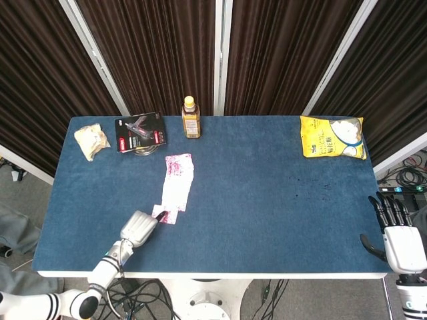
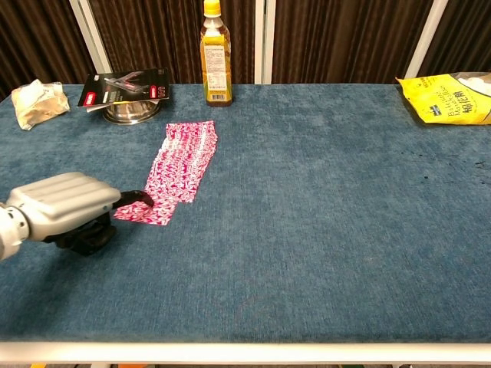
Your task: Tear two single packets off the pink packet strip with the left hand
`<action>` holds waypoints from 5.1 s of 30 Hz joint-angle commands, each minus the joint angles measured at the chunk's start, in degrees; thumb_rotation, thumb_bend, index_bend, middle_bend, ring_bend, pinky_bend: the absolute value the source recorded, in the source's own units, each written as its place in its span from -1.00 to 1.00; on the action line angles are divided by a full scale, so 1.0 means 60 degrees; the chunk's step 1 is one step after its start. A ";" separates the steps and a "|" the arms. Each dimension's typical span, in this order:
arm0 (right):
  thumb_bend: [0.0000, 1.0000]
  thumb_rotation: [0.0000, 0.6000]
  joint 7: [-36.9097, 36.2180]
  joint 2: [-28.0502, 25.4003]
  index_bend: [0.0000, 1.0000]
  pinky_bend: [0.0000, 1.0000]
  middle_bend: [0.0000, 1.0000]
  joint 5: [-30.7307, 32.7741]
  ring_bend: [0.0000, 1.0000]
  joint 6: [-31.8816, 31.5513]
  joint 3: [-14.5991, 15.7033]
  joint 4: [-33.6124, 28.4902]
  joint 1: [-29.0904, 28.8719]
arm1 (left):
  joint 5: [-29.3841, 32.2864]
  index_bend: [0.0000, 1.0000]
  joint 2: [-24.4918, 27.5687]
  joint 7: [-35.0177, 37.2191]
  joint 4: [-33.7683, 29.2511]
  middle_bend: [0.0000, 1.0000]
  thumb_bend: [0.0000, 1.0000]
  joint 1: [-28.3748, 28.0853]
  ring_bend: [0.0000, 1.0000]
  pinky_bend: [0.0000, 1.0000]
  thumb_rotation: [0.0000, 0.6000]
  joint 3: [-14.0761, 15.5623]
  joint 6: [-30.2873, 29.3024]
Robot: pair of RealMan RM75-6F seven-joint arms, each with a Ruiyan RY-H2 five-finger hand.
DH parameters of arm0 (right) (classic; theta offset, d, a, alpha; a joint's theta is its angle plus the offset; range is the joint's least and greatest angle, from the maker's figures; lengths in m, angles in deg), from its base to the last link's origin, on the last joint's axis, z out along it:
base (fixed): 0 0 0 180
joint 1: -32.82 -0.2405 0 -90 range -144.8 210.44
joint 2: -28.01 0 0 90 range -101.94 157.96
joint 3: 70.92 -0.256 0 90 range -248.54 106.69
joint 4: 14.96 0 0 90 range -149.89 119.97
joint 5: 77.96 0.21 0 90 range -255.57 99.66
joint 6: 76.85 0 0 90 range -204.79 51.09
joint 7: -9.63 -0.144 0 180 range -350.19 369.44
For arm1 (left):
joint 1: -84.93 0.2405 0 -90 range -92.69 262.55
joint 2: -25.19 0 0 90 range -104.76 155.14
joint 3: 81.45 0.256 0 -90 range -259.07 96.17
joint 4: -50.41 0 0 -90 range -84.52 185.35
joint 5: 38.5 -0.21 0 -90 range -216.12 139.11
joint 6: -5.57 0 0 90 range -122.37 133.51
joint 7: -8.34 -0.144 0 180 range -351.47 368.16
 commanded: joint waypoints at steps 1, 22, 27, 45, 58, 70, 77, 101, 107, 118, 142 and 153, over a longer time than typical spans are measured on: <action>-0.59 1.00 0.0058 0.0017 -1.00 -1.00 -1.00 -0.0021 -1.00 0.0020 0.0016 -0.0022 -0.0009 | 0.0072 -0.71 0.0221 0.0009 -0.0149 0.74 0.25 0.0095 0.72 0.69 1.00 0.0115 -0.0138; -0.59 1.00 0.0187 -0.0001 -1.00 -1.00 -1.00 0.0040 -1.00 0.0078 -0.0051 -0.0187 -0.0058 | 0.1075 -0.71 0.1756 0.0349 -0.0368 0.76 0.28 0.0404 0.71 0.69 1.00 -0.0191 -0.0964; -0.59 1.00 0.0089 0.0053 -1.00 -1.00 -1.00 0.0023 -1.00 0.0094 -0.0023 -0.0089 -0.0055 | 0.0353 -0.71 0.1642 0.0634 -0.0712 0.76 0.28 0.0341 0.71 0.69 1.00 -0.0103 -0.1083; -0.59 1.00 -0.0440 0.0140 -1.00 -1.00 -1.00 0.0249 -1.00 0.0284 -0.0032 0.0394 -0.0046 | 0.0066 -0.71 -0.0346 0.0415 0.0415 0.75 0.33 -0.0627 0.71 0.68 1.00 -0.0486 -0.0256; -0.59 1.00 -0.0579 0.0068 -1.00 -1.00 -1.00 0.0249 -1.00 0.0144 -0.0093 0.0420 -0.0006 | 0.0487 -0.73 -0.0835 0.0540 0.1111 0.75 0.33 -0.0980 0.71 0.68 1.00 -0.0460 0.0347; -0.59 1.00 -0.0497 0.0038 -1.00 -1.00 -1.00 0.0157 -1.00 0.0097 -0.0069 0.0322 -0.0003 | 0.0379 -0.73 -0.0752 0.0273 0.0393 0.75 0.33 -0.0877 0.71 0.68 1.00 0.0052 0.0179; -0.59 1.00 -0.0469 0.0061 -1.00 -1.00 -1.00 0.0152 -1.00 0.0149 -0.0066 0.0319 -0.0034 | -0.0033 -0.73 -0.0805 0.0347 -0.0163 0.75 0.33 -0.0856 0.71 0.68 1.00 0.0236 0.0020; -0.59 1.00 -0.0651 0.0077 -1.00 -1.00 -1.00 0.0151 -1.00 0.0039 -0.0071 0.0458 0.0027 | 0.0114 -0.73 -0.1001 -0.0203 -0.0002 0.74 0.34 -0.0730 0.71 0.68 1.00 0.0231 -0.0299; -0.59 1.00 -0.0596 0.0067 -1.00 -1.00 -1.00 0.0104 -1.00 -0.0010 -0.0070 0.0424 0.0032 | 0.0861 -0.73 -0.0906 -0.0512 -0.0079 0.74 0.34 -0.0819 0.71 0.68 1.00 0.0323 0.0150; -0.59 1.00 -0.0659 0.0145 -1.00 -1.00 -1.00 0.0158 -1.00 0.0166 -0.0077 0.0512 -0.0050 | 0.0235 -0.72 -0.0911 -0.0371 -0.0752 0.73 0.34 -0.0847 0.71 0.68 1.00 0.0628 0.0003; -0.59 1.00 -0.0702 0.0029 -1.00 -1.00 -1.00 0.0056 -1.00 -0.0093 -0.0086 0.0439 0.0026 | -0.1022 -0.72 0.0542 0.0540 -0.1367 0.55 0.13 0.0496 0.54 0.63 1.00 0.0242 -0.3043; -0.59 1.00 -0.0685 0.0155 -1.00 -1.00 -1.00 -0.0208 -1.00 -0.0445 0.0080 0.0533 0.0224 | -0.1105 -0.76 0.2186 0.3223 -0.0722 -1.00 -0.65 0.2756 -1.00 -0.79 0.39 0.0361 -0.5470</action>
